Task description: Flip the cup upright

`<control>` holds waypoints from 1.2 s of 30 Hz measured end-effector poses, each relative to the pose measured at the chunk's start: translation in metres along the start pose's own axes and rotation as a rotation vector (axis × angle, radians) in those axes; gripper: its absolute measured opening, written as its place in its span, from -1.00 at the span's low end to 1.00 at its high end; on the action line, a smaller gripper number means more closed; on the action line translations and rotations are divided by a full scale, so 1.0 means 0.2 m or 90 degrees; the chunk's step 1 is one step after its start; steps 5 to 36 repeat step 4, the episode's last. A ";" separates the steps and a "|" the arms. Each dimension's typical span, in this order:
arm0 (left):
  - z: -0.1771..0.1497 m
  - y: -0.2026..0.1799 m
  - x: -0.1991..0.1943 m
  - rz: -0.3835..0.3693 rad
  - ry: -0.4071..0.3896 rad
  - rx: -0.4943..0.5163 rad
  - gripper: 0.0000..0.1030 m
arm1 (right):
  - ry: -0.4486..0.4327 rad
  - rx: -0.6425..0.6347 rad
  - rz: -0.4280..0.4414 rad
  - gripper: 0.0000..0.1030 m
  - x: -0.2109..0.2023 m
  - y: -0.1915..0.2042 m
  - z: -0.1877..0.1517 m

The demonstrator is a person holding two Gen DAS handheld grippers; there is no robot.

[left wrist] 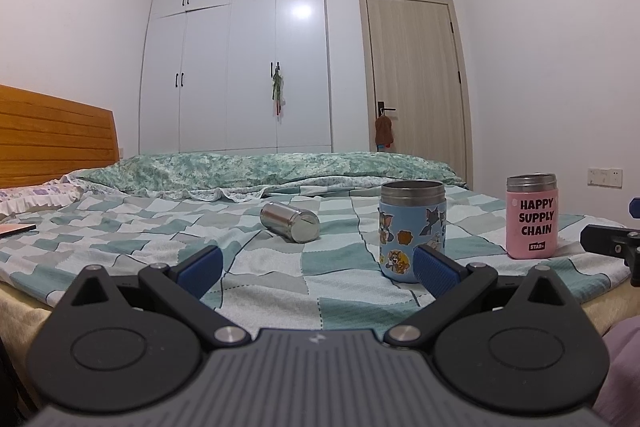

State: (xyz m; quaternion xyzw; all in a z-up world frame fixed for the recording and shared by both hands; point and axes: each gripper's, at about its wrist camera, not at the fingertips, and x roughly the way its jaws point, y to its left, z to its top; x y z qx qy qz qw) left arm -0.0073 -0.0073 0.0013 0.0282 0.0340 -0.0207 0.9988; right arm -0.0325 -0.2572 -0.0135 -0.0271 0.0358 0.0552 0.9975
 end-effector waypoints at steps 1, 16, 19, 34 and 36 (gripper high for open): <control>0.00 0.00 0.00 0.000 -0.002 -0.003 1.00 | 0.000 0.000 0.000 1.00 0.00 0.00 0.00; 0.00 0.01 0.00 0.001 -0.002 -0.013 1.00 | -0.001 0.000 0.000 1.00 0.00 0.00 0.00; 0.00 0.01 0.00 0.001 -0.002 -0.013 1.00 | -0.001 0.000 0.000 1.00 0.00 0.00 0.00; 0.00 0.01 0.00 0.001 -0.002 -0.013 1.00 | -0.001 0.000 0.000 1.00 0.00 0.00 0.00; 0.00 0.01 0.00 0.001 -0.002 -0.013 1.00 | -0.001 0.000 0.000 1.00 0.00 0.00 0.00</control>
